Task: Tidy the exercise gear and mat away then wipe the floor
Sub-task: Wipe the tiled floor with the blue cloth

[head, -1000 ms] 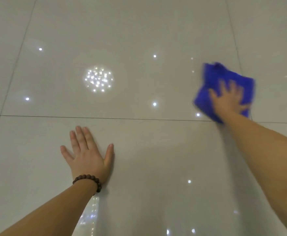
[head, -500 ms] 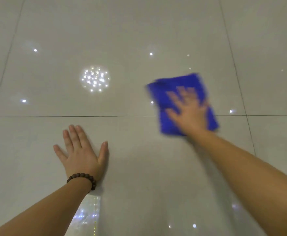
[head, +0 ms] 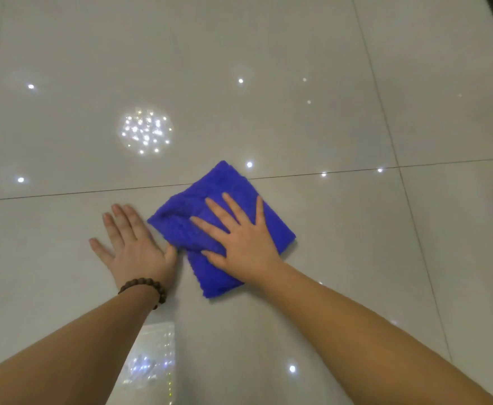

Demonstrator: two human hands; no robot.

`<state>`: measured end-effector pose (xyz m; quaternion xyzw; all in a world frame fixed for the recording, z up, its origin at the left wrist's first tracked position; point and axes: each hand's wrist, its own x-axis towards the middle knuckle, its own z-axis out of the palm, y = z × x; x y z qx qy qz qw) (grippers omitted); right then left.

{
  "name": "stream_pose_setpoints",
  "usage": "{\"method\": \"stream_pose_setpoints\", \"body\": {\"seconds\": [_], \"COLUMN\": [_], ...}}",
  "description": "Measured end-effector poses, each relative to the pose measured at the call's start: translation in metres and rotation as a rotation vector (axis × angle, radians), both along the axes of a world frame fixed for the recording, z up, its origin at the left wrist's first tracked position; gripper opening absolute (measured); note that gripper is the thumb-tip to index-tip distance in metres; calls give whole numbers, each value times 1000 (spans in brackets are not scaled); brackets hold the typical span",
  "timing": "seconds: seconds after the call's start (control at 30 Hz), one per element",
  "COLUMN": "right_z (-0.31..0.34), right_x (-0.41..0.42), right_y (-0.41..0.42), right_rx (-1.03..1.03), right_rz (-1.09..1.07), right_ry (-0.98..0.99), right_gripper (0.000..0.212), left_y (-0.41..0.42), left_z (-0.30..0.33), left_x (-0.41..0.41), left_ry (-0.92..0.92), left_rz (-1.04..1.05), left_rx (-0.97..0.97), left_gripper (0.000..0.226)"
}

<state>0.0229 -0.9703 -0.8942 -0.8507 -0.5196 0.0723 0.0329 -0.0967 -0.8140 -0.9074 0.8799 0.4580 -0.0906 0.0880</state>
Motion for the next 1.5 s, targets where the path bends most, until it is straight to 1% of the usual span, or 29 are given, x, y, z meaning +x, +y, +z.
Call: {"method": "stream_pose_setpoints", "body": {"seconds": [0.03,0.1,0.2,0.23,0.27,0.3,0.33,0.37,0.43,0.53,0.57,0.6,0.63,0.67,0.77,0.83,0.9,0.93,1.0,1.1,1.13,1.17,1.2,1.23,1.3,1.4,1.43,1.47,1.5], "right_z": [0,-2,21,30,34,32,27,21,8,7,7,7,7,6,16,33,42,39,30,23,21,20,18,16,12,23,26,26,23], "right_x": [19,69,120,119,111,98,83,65,17,-44,-45,-37,-26,-13,18,19,5,-6,-36,-100,-114,-115,-103,-88,-56,-16,-10,-10,-14], "right_y": [-28,-106,-223,-240,-242,-232,-212,-184,-123,-71,-76,-89,-109,-134,-228,-272,-275,-260,-210,-137,-130,-136,-150,-172,-230,-295,-296,-286,-267], "right_rx": [24,-16,-140,-153,-173,-192,-204,-204,-166,-143,-137,-120,-112,-122,-193,-212,-237,-252,-277,-220,-203,-184,-172,-188,-221,-179,-158,-164,-178], "right_rz": [-102,-521,-1252,-1407,-1488,-1494,-1423,-1291,-931,-402,-310,-285,-345,-475,-1052,-1349,-1455,-1424,-1166,-482,-317,-249,-277,-392,-761,-1416,-1548,-1586,-1524], "right_ry": [-31,-42,165,237,269,247,202,152,48,3,8,9,4,4,132,266,341,330,259,200,167,119,80,56,33,198,241,237,199], "right_gripper": [60,61,78,80,78,74,71,69,67,67,65,64,64,64,74,86,88,84,77,72,71,71,71,72,74,74,74,73,71], "left_y": [0,0,0,1,4,7,8,8,-10,-82,-109,-129,-142,-149,-150,-151,-152,-151,-150,-149,-149,-149,-149,-150,-152,-153,-154,-154,-153], "left_z": [0,0,-2,-2,-2,-1,1,4,9,14,13,11,7,3,1,2,3,3,3,4,3,3,4,4,3,3,2,2,1], "left_x": [-1,-2,-3,-4,-5,-6,-7,-10,-19,-48,-59,-68,-74,-78,-78,-77,-77,-76,-75,-75,-76,-77,-77,-77,-77,-77,-76,-76,-76], "left_ry": [3,5,8,8,5,0,-5,-20,-76,-115,-96,-70,-41,-10,43,48,55,59,63,34,28,24,21,23,36,30,29,28,27], "left_rz": [-9,-18,-33,-45,-61,-84,-112,-142,-177,-207,-234,-255,-264,-260,-262,-254,-261,-265,-253,-255,-258,-261,-263,-263,-266,-265,-263,-260,-255], "left_rx": [7,12,10,-3,-23,-47,-72,-99,-119,-148,-184,-198,-188,-162,-81,-88,-97,-94,-108,-135,-144,-144,-134,-121,-97,-66,-61,-58,-54], "left_gripper": [89,90,91,93,94,94,93,90,84,76,75,75,75,76,77,78,78,78,79,83,86,87,85,83,80,80,81,81,81]}}
